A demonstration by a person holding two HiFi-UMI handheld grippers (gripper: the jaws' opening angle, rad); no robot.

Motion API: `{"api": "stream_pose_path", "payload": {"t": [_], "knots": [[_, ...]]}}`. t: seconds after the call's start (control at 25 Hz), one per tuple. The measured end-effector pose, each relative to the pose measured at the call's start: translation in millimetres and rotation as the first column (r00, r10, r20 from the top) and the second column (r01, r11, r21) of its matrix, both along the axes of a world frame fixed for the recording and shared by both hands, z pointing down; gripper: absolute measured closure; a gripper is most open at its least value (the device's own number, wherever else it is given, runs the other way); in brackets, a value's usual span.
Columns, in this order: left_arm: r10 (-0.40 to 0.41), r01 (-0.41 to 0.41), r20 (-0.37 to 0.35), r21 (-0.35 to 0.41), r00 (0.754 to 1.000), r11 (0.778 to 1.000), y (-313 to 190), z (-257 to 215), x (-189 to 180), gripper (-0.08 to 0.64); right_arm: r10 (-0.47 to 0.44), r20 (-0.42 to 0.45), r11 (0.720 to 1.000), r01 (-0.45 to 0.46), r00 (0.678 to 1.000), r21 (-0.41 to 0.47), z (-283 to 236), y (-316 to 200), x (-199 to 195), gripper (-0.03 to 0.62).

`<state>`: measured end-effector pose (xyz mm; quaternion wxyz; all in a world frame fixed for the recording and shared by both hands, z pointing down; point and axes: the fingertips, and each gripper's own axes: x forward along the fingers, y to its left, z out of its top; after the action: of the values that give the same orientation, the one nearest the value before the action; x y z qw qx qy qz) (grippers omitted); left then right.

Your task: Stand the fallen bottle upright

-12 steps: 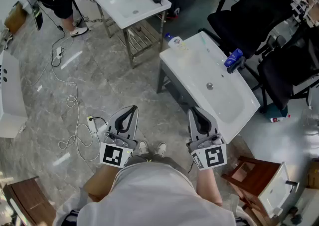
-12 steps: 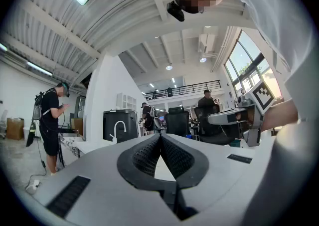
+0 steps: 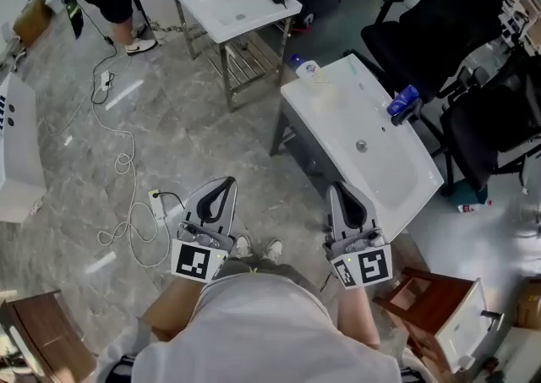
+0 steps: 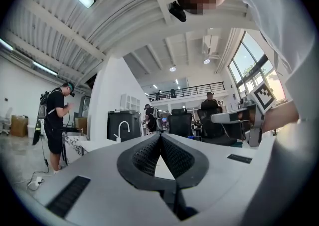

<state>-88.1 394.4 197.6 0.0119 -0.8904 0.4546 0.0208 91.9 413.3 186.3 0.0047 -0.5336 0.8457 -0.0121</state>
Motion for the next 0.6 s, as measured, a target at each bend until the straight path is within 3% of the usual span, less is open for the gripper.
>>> {"api": "stream_pose_path", "payload": {"t": [0.6], "knots": [[0.042, -0.044, -0.057, -0.032, 0.997, 0.998, -26.0, 29.3, -48.7, 0.541, 0.097, -0.052, 0.995, -0.099, 0.994, -0.021, 11.8, -7.4, -25.3, 0.546]]}}
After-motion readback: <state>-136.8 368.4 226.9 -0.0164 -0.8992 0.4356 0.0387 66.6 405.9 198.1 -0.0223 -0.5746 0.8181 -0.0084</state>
